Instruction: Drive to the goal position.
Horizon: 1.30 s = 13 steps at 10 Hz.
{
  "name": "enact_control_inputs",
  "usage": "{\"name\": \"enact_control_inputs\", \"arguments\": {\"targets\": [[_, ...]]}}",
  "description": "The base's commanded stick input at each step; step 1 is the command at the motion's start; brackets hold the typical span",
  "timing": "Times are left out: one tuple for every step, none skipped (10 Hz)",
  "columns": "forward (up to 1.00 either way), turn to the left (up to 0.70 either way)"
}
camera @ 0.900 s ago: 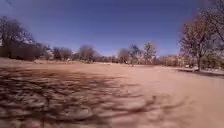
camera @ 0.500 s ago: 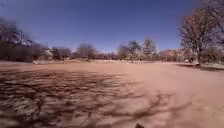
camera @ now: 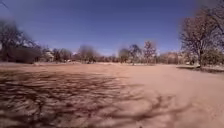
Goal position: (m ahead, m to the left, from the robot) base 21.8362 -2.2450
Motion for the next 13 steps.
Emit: {"name": "enact_control_inputs", "arguments": {"targets": [[1.0, 0.0], [1.0, 0.0], [1.0, 0.0], [1.0, 0.0], [1.0, 0.0], [1.0, 0.0], [1.0, 0.0], [1.0, 0.0], [1.0, 0.0], [1.0, 0.0], [1.0, 0.0], [1.0, 0.0], [1.0, 0.0]]}}
